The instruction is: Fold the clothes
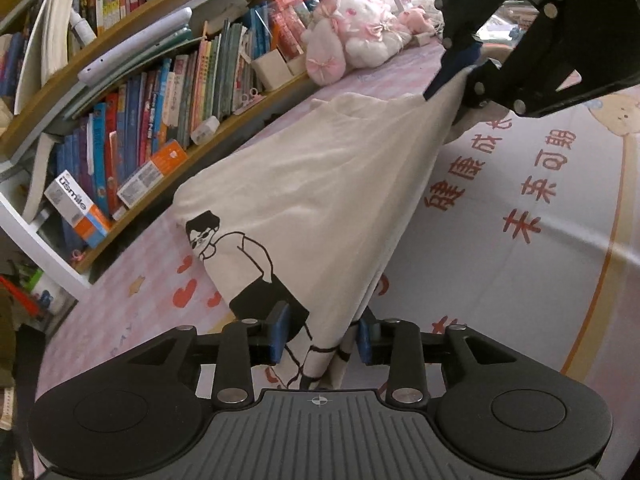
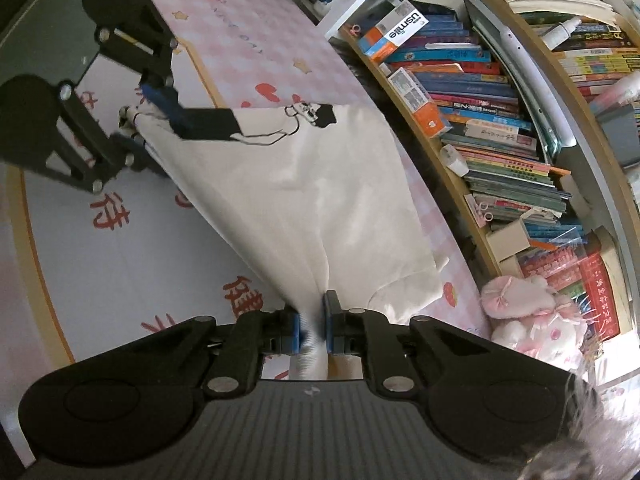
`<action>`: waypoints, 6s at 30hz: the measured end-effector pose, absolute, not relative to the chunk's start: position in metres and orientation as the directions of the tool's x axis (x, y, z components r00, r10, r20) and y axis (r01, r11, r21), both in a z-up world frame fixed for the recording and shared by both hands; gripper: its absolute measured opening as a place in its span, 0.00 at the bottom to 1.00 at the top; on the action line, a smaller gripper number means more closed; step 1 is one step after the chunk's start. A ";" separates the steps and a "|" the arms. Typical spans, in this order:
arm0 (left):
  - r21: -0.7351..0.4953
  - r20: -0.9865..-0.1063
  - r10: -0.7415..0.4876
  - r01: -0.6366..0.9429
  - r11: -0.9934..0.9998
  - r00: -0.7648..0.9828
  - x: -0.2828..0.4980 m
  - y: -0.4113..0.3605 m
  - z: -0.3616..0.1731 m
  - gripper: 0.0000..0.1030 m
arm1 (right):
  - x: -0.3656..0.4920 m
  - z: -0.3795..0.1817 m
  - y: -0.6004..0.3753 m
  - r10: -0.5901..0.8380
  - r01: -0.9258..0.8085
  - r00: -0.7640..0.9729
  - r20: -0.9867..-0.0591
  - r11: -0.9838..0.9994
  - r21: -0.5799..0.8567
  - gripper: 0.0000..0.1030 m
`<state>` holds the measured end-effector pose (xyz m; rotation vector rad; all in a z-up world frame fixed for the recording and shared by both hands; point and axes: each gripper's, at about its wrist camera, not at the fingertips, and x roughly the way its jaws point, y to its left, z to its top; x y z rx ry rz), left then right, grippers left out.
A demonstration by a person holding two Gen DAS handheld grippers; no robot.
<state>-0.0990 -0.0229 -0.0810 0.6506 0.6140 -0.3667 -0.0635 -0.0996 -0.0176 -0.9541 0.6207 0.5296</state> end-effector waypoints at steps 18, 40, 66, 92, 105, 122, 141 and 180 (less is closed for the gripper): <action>0.478 -0.663 -0.149 0.567 0.671 0.734 -0.094 -0.022 -0.079 0.12 | -0.096 -0.074 -0.116 0.035 -0.635 0.758 -0.652 0.269 -0.724 0.27; 0.291 -0.760 -0.374 0.794 0.534 0.531 -0.142 -0.007 0.002 0.04 | -0.133 0.011 -0.139 0.119 -0.798 0.501 -0.857 0.447 -0.404 0.10; 0.271 -0.708 -0.358 0.702 0.659 0.609 -0.050 0.002 0.088 0.05 | -0.071 0.108 -0.160 0.261 -0.751 0.610 -0.748 0.493 -0.439 0.10; 0.066 -0.833 -0.220 0.485 0.872 0.508 0.098 0.048 -0.008 0.59 | 0.124 -0.018 -0.186 0.224 -0.622 0.486 -0.845 0.768 -0.154 0.30; -0.535 -0.590 -0.433 0.072 0.842 0.682 0.035 0.125 -0.038 0.48 | 0.070 0.015 -0.229 0.299 -0.237 0.603 -0.740 0.952 0.192 0.24; -0.476 -0.653 -0.405 0.069 0.877 0.639 0.025 0.102 -0.050 0.21 | 0.016 -0.008 -0.206 0.209 -0.064 0.583 -0.785 0.975 0.212 0.26; -0.511 -0.595 -0.408 0.067 0.857 0.693 0.041 0.111 -0.041 0.37 | 0.001 -0.018 -0.218 0.225 0.028 0.595 -0.771 0.954 0.300 0.20; -0.525 -0.634 -0.350 -0.051 0.850 0.690 -0.002 0.095 -0.041 0.03 | 0.001 -0.038 -0.240 0.345 0.029 0.550 -0.761 0.902 0.430 0.16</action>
